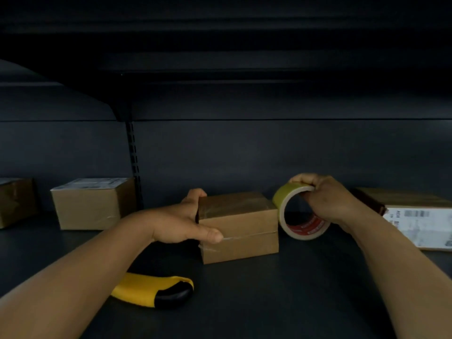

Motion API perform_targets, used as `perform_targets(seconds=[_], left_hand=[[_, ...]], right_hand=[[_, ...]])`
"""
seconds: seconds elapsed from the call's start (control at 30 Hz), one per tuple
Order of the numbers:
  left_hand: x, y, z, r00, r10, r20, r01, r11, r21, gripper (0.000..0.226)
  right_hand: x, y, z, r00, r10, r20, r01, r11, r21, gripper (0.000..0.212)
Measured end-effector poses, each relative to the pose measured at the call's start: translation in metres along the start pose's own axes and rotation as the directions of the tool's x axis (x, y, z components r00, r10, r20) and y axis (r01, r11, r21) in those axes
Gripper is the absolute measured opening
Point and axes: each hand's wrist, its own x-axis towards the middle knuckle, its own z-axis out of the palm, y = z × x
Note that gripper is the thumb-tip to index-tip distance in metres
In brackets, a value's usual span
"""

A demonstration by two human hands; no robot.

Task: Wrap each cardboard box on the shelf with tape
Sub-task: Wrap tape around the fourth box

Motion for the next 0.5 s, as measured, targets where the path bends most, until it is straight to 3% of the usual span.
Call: perform_targets(seconds=[0.13,0.27,0.5], left_hand=[[-0.003,0.031,-0.009,0.987,-0.154,0.032,0.125,0.893,0.433,0.114],[0.015,0.076,0.007,0.979,-0.198,0.052,0.134,0.811,0.570,0.123],[0.047,0.091,0.027,1.000,-0.006,0.003,0.003,0.771,0.637,0.106]], right_hand=[[0.001,0.000,0.001,1.000,-0.028,0.007,0.028,0.999,-0.022,0.041],[0.000,-0.003,0.005,0.999,-0.049,0.016,0.050,0.998,-0.031,0.045],[-0.001,0.002,0.004,0.997,-0.078,0.018,0.079,0.996,-0.052,0.043]])
